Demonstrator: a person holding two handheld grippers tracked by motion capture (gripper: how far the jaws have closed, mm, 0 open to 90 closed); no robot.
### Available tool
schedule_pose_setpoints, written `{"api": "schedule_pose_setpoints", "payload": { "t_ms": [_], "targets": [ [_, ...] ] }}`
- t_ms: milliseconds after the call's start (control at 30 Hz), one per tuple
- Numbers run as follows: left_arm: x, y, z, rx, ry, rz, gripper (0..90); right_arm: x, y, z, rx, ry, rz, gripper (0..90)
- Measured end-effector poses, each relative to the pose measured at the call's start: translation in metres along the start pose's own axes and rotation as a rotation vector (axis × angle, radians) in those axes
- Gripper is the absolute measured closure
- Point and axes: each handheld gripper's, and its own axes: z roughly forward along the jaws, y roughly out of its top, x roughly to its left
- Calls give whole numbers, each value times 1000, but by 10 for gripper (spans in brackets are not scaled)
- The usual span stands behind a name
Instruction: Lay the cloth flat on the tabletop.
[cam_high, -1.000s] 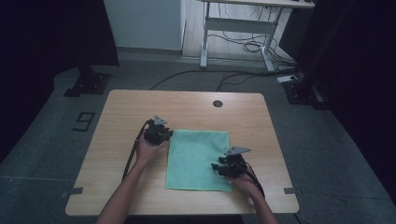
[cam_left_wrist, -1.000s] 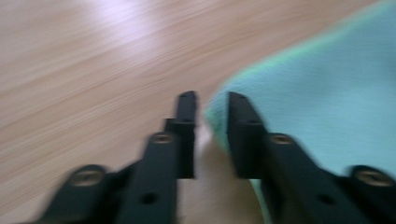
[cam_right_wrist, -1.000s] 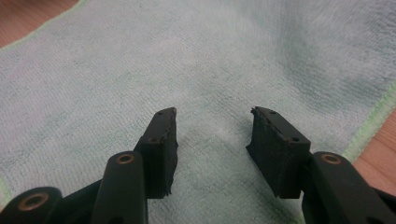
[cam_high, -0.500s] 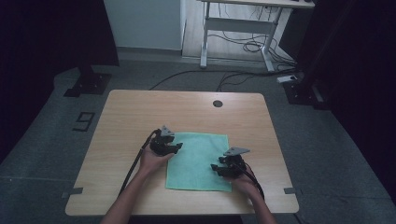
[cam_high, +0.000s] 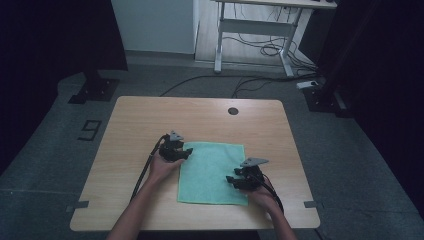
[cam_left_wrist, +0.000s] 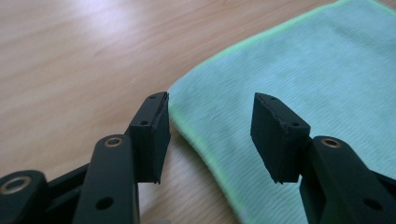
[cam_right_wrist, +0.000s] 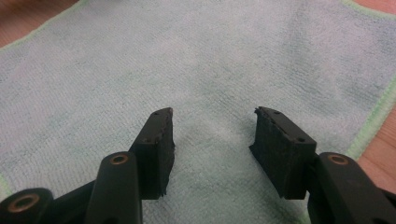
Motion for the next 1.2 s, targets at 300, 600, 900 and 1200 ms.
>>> {"api": "schedule_pose_setpoints", "payload": {
  "t_ms": [300,600,900,1200],
  "targets": [
    [-6,9,10,22,-44,3,474,-1,0,0,0,4,3,471],
    [-1,3,18,86,-14,-27,468,-2,0,-1,1,4,4,467],
    [-6,-10,3,93,9,-7,467,-5,1,1,-11,7,7,438],
    [-6,-10,4,86,22,-8,459,-2,1,3,-16,-18,-6,413]
  ]
}}
